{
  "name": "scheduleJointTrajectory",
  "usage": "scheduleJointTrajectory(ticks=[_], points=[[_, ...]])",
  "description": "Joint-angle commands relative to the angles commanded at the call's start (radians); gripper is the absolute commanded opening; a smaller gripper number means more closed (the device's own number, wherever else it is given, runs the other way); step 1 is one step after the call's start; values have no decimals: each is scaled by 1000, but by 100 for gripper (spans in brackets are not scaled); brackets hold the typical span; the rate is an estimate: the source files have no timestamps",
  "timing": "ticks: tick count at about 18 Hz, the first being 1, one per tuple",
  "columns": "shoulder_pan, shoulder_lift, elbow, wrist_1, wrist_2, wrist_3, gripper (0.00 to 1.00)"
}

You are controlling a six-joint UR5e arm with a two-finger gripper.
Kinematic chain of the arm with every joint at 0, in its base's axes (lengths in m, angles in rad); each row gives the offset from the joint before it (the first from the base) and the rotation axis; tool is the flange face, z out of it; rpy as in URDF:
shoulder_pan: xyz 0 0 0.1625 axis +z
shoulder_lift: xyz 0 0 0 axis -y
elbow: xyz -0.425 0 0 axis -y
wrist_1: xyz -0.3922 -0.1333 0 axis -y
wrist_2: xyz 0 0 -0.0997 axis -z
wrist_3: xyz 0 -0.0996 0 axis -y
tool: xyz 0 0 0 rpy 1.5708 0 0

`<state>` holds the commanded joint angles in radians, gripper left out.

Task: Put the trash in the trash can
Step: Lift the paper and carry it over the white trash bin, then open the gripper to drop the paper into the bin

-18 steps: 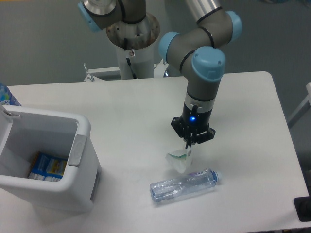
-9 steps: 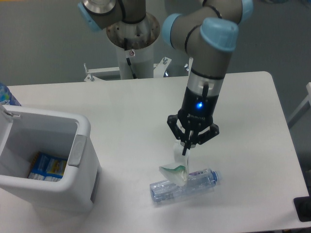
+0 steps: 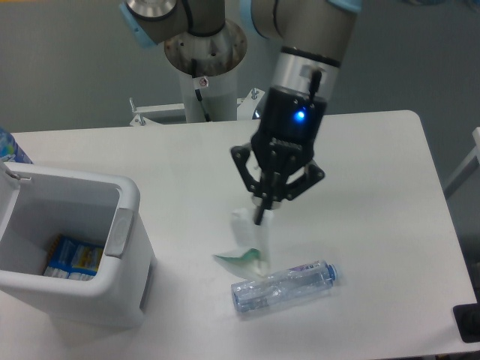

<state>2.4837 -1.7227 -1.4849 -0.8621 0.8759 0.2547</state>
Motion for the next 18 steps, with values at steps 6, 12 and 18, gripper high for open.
scheduleJointTrajectory(ticks=[6, 12, 18], points=[[-126, 24, -23, 0, -11, -57, 0], [-216, 48, -54, 2, -9, -52, 11], [-247, 48, -52, 5, -8, -40, 91]])
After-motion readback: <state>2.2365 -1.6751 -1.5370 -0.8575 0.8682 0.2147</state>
